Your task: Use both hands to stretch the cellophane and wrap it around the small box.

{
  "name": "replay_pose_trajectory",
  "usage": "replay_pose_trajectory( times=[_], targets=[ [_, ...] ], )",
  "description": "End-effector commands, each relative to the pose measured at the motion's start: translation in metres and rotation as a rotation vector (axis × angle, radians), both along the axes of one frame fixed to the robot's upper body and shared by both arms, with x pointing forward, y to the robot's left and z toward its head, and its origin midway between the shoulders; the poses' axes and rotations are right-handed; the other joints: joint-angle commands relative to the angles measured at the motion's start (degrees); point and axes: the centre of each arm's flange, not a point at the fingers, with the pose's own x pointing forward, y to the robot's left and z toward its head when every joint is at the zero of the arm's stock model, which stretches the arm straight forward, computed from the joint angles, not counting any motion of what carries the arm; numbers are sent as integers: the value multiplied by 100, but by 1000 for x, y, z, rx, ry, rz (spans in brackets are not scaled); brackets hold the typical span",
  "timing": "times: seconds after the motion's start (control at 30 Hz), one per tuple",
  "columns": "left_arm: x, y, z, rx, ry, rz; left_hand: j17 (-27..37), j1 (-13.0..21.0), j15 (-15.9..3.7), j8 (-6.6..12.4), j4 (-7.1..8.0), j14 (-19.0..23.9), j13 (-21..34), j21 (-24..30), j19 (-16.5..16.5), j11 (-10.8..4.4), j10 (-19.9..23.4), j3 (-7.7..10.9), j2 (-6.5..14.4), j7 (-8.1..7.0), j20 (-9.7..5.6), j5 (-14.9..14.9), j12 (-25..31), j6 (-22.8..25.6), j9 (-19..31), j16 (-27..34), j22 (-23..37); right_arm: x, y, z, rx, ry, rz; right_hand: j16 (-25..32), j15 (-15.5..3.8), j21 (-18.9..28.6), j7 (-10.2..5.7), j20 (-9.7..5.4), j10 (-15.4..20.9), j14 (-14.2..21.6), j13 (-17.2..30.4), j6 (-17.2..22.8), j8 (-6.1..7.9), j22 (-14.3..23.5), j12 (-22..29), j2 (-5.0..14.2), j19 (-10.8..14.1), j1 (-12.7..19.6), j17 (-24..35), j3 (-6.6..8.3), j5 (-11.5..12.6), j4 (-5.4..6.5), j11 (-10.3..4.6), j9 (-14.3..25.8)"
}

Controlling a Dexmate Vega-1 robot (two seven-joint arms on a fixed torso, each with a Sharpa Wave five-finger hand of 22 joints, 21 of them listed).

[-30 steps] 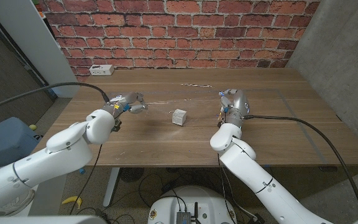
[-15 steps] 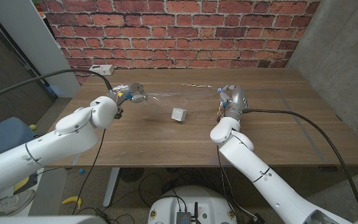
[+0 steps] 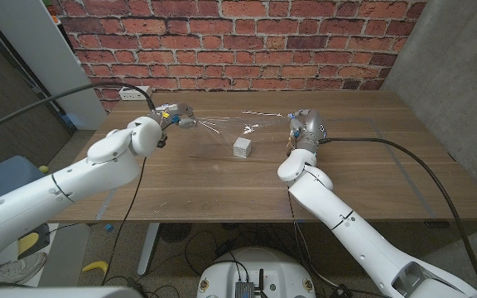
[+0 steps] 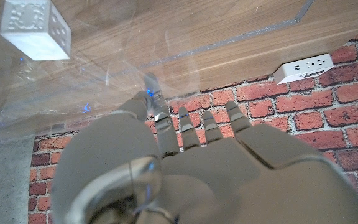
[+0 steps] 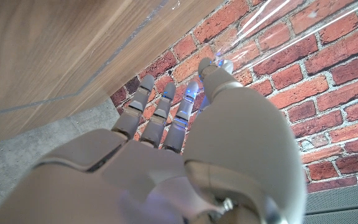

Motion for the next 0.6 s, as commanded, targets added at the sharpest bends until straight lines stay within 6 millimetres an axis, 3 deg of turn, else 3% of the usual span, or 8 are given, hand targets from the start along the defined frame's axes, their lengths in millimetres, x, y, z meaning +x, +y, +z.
replay_pose_trajectory(
  times=[0.03, 0.6],
  targets=[
    [24, -7, 14, 23, 29, 12, 11, -64, 5, -9, 28, -30, 12, -6, -60, -43, 22, 39, 13, -12, 21, -17, -36, 24, 9, -5, 20, 15, 2, 8, -20, 9, -17, 43, -451, -6, 76, 42, -26, -29, 10, 140, -35, 23, -26, 8, 21, -89, 40, -5, 3, 46, 10, -5],
    [46, -16, 15, 23, 50, 16, 6, -68, -9, -51, 14, -6, 12, -8, -51, -39, 92, 88, 3, 53, 18, -12, -34, 44, -5, 3, 19, 31, 7, 15, -72, 36, -60, 138, -446, -24, -39, 49, -100, -63, 17, -49, -111, 27, -82, 71, 31, -181, 181, -64, 9, 75, 8, 1]
  ],
)
